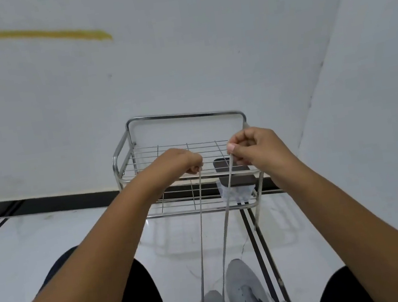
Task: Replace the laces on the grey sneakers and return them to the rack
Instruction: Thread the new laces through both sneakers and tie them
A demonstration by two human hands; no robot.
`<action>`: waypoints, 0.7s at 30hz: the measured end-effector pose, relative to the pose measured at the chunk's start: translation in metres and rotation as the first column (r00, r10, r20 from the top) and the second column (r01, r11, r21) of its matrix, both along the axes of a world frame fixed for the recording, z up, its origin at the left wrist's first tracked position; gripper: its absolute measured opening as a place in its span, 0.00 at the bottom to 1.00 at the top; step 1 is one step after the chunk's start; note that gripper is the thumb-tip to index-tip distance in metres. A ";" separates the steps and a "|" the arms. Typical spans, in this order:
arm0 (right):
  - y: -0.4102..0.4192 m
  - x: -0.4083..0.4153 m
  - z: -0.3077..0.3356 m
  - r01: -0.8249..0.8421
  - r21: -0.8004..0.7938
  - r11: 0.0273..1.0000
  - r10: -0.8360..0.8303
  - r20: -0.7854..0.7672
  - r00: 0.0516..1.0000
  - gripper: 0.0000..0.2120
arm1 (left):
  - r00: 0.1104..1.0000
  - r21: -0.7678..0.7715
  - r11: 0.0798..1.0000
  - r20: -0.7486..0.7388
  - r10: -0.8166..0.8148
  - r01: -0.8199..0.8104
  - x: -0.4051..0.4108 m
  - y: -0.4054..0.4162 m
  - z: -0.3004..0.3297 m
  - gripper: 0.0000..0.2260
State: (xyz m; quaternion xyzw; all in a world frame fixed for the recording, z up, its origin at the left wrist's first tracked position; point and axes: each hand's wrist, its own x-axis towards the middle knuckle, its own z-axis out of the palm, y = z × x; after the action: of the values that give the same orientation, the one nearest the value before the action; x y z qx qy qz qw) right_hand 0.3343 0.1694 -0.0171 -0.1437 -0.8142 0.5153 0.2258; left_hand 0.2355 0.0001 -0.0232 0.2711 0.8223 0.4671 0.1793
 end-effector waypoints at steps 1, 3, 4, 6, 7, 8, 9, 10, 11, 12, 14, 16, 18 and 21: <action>0.000 0.002 0.000 -0.010 -0.016 1.000 0.010 -0.009 1.000 0.01 | 1.000 0.046 0.999 -0.008 0.001 -0.001 0.002 0.000 -0.002 0.07; 0.000 0.004 0.001 -0.022 -0.035 0.999 0.022 -0.020 1.000 0.02 | 0.998 0.099 0.995 -0.066 -0.001 0.007 0.007 0.001 -0.005 0.06; 0.000 0.005 0.003 -0.031 -0.044 0.999 0.030 -0.026 0.999 0.02 | 0.994 0.108 0.994 -0.108 -0.003 0.014 0.010 0.002 -0.006 0.06; -0.002 0.007 0.004 -0.061 -0.063 0.996 0.060 -0.029 0.998 0.03 | 0.982 0.112 0.993 -0.188 -0.003 0.024 0.015 0.006 -0.008 0.08; -0.002 0.007 0.005 -0.074 -0.062 0.995 0.073 -0.024 0.997 0.03 | 0.975 0.116 0.993 -0.223 0.002 0.024 0.016 0.007 -0.009 0.09; -0.002 0.008 0.004 -0.082 -0.058 0.995 0.081 -0.014 0.997 0.03 | 0.970 0.120 0.993 -0.244 0.012 0.018 0.018 0.009 -0.010 0.09; -0.002 0.008 0.005 -0.084 -0.053 0.995 0.084 -0.008 0.996 0.03 | 0.967 0.130 0.991 -0.253 0.020 0.013 0.019 0.010 -0.009 0.09; -0.002 0.009 0.005 -0.085 -0.052 0.995 0.085 -0.006 0.996 0.02 | 0.968 0.144 0.990 -0.250 0.029 0.008 0.021 0.011 -0.009 0.09; -0.002 0.009 0.005 -0.085 -0.053 0.995 0.085 -0.006 0.996 0.02 | 0.970 0.161 0.987 -0.242 0.038 0.002 0.022 0.011 -0.009 0.08; -0.001 0.010 0.005 -0.086 -0.053 0.995 0.085 -0.009 0.996 0.02 | 0.971 0.177 0.984 -0.234 0.049 -0.007 0.024 0.013 -0.009 0.08; -0.002 0.011 0.005 -0.088 -0.046 0.995 0.088 -0.009 0.996 0.02 | 0.976 0.212 0.977 -0.207 0.067 -0.022 0.027 0.015 -0.010 0.07; -0.002 0.012 0.005 -0.093 -0.035 0.995 0.093 -0.011 0.996 0.01 | 0.980 0.237 0.971 -0.187 0.076 -0.030 0.029 0.017 -0.011 0.05; -0.003 0.012 0.006 -0.098 -0.033 0.995 0.098 -0.013 0.995 0.02 | 0.980 0.253 0.967 -0.179 0.089 -0.042 0.030 0.018 -0.011 0.05; -0.003 0.013 0.006 -0.100 -0.020 0.995 0.100 -0.016 0.995 0.02 | 0.988 0.297 0.953 -0.116 0.101 -0.062 0.030 0.020 -0.013 0.03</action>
State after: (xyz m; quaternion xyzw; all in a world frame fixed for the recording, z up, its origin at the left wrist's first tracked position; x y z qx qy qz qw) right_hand 0.3470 0.1667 -0.0107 -0.1012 -0.8131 0.5355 0.2044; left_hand 0.2652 0.0203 -0.0362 0.2901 0.7646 0.5720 0.0641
